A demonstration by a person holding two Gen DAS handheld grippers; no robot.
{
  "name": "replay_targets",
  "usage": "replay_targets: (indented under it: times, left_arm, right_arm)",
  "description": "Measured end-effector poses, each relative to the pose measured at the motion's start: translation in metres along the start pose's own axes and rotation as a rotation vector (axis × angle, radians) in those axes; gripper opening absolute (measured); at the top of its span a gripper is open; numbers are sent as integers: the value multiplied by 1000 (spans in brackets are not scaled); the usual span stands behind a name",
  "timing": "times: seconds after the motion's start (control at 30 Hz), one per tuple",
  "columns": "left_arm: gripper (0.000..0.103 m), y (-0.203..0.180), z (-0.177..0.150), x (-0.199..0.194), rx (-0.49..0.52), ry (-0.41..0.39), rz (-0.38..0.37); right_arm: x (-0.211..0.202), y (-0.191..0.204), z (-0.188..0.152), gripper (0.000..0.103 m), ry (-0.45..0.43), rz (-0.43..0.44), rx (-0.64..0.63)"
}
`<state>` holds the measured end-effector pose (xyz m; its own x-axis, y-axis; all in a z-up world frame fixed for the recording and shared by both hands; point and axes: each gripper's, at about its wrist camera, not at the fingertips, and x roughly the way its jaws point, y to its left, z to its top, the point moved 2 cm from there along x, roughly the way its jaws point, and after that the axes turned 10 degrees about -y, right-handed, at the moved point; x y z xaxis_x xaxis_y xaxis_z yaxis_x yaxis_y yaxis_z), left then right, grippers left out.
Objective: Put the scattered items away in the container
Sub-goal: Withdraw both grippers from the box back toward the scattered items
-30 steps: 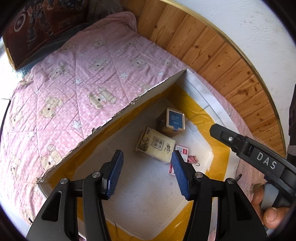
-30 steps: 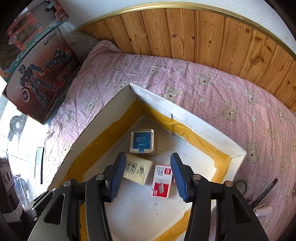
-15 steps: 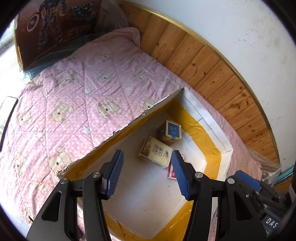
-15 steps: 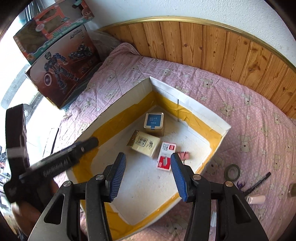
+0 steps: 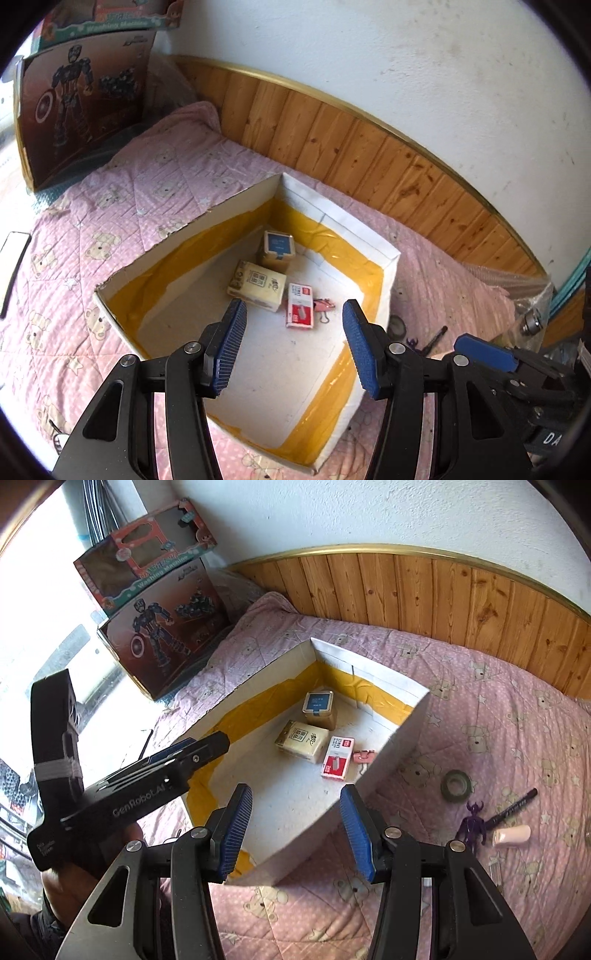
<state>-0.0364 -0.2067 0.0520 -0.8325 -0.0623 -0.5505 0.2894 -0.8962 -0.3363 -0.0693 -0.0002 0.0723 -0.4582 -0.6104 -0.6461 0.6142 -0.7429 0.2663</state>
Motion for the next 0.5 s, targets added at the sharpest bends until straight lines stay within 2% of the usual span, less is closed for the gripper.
replay_targets:
  times: [0.13, 0.33, 0.5]
  left_arm:
    - [57, -22, -18, -15, 41, -14, -97]
    - [57, -68, -48, -22, 171, -13, -178]
    - [57, -98, -76, -16, 261, 47, -259]
  right_arm:
    - [-25, -11, -18, 52, -45, 10, 24]
    - [-58, -32, -56, 52, -85, -17, 59]
    - [-79, -66, -91, 52, -97, -67, 131]
